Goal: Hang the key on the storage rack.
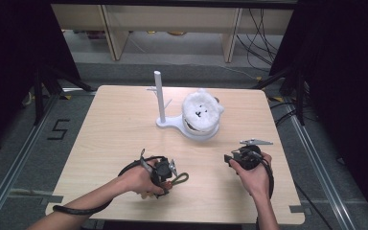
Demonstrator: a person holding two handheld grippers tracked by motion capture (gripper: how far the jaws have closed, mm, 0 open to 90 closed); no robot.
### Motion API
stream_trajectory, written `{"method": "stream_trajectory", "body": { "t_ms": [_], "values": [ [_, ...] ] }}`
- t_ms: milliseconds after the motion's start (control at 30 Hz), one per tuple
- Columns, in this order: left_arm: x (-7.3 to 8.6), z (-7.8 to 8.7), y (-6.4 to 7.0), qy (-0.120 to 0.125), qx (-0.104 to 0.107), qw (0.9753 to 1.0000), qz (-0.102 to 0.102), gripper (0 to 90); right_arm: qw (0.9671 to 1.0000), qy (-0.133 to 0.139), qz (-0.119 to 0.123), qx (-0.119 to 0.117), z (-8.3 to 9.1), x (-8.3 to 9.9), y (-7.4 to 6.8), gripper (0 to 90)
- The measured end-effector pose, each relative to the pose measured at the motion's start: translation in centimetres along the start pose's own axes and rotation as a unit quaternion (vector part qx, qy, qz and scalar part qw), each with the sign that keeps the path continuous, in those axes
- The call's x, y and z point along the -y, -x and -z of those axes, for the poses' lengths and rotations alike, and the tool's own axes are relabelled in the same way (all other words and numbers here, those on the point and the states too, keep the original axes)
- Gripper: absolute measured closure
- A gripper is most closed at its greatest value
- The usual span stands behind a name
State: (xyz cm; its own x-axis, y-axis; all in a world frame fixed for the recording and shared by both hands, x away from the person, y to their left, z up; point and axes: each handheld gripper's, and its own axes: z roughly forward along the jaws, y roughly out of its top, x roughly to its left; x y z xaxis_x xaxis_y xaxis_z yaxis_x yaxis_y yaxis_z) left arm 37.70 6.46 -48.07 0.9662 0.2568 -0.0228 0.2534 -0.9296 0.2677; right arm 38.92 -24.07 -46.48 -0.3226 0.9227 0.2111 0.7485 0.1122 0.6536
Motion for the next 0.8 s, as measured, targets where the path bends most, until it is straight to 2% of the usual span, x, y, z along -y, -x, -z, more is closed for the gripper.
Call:
{"method": "stream_trajectory", "body": {
  "t_ms": [200, 333, 367, 400, 433, 567, 800],
  "values": [
    [-0.1, -0.05, -0.03, -0.001, 0.0, 1.0, -0.001, 53.6, 1.0, -0.001, 0.005, 0.003, -0.01, 0.03, 0.12, 56.2],
    [-0.1, -0.05, 0.04, -0.001, -0.008, 0.9999, -0.008, 57.1, 1.0, 0.003, 0.002, -0.002, -0.04, 0.0, 0.1, 56.2],
    [-0.12, -0.03, 0.21, -0.002, -0.007, 0.9999, -0.011, 58.7, 0.9999, 0.009, 0.012, -0.004, -0.09, -0.01, 0.24, 56.2],
    [-0.12, -0.03, 0.21, -0.002, -0.007, 0.9999, -0.011, 60.0, 0.9999, 0.009, 0.012, -0.004, -0.09, -0.01, 0.24, 56.2],
    [-0.12, -0.01, 0.36, 0.0, -0.007, 0.9999, -0.012, 61.9, 0.9998, 0.007, 0.018, 0.004, -0.1, 0.0, 0.34, 56.2],
    [-0.06, 0.05, 0.61, 0.001, -0.011, 0.9999, -0.01, 66.2, 1.0, 0.001, 0.006, 0.002, -0.01, 0.04, 0.13, 56.2],
    [0.14, 0.09, 0.85, 0.005, -0.017, 0.9998, -0.005, 67.6, 1.0, 0.004, 0.007, 0.0, 0.08, 0.04, 0.17, 56.2]
  ]
}}
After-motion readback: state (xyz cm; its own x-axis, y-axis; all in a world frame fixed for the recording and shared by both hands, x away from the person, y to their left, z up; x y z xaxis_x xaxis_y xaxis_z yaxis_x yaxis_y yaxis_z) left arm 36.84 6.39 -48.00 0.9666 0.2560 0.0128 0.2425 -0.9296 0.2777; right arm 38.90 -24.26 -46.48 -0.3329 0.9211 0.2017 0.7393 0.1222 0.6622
